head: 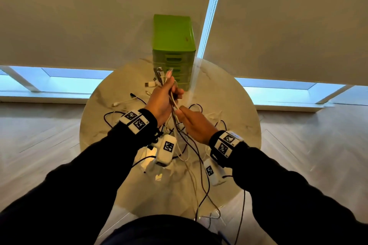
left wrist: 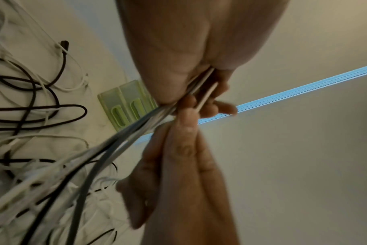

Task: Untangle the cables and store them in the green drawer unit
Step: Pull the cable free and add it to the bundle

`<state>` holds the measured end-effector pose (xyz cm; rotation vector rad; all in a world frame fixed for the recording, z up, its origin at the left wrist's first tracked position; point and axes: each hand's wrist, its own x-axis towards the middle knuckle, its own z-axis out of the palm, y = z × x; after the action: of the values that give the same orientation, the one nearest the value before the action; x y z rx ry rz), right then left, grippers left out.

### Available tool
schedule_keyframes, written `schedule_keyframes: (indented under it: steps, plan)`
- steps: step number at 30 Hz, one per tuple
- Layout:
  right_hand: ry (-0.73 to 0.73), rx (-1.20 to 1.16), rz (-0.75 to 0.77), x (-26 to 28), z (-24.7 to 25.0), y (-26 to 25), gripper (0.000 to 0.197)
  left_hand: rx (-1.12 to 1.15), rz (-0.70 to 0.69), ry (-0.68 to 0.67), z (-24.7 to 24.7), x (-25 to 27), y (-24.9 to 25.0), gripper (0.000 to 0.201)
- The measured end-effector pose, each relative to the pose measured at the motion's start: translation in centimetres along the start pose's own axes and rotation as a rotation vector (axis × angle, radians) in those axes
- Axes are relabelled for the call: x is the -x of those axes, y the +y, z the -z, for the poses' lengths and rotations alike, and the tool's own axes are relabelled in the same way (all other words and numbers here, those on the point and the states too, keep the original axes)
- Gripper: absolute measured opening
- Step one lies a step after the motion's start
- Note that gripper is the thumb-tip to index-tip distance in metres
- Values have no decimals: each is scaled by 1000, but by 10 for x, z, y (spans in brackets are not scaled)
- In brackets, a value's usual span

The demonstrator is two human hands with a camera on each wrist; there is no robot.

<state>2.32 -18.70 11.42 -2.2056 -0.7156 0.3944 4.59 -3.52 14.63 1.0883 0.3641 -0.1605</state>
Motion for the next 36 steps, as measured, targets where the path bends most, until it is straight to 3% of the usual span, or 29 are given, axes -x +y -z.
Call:
schedule_keyframes:
  steps: [2,6,10,13,16,20,23,24,25,28,34,36]
  plan:
    - [-51,23,-1,7,0,12,32,140,-33,-12,3,-2,7,56]
    - [-76,59,-80,23,5,49,28,133,-111,-22,13,-1,31,41]
    - [-141,281,-213,40,18,104,24,126,-239,86,28,-3,71,44]
    - [-46,271,-311,41,34,129,30,65,-347,171,31,2,91,44]
    - [164,154,-329,20,49,114,36,-147,-344,174,22,7,75,42]
    - [186,72,-179,-10,50,48,33,-611,-231,99,1,11,24,51]
    - [88,77,-65,-16,39,8,30,-696,-65,118,-13,12,5,98]
    - [48,93,-40,-16,35,1,29,-682,-31,115,-16,11,4,104]
    - [18,108,-19,-15,30,-3,28,-664,-27,104,-20,11,4,97]
    - [-17,97,42,-11,21,-3,25,-617,-119,94,-25,11,6,43]
    - [-110,155,44,10,31,31,26,-471,-239,72,-10,10,13,22]
    - [-117,203,-26,18,34,56,26,-434,-255,94,-2,11,22,30]
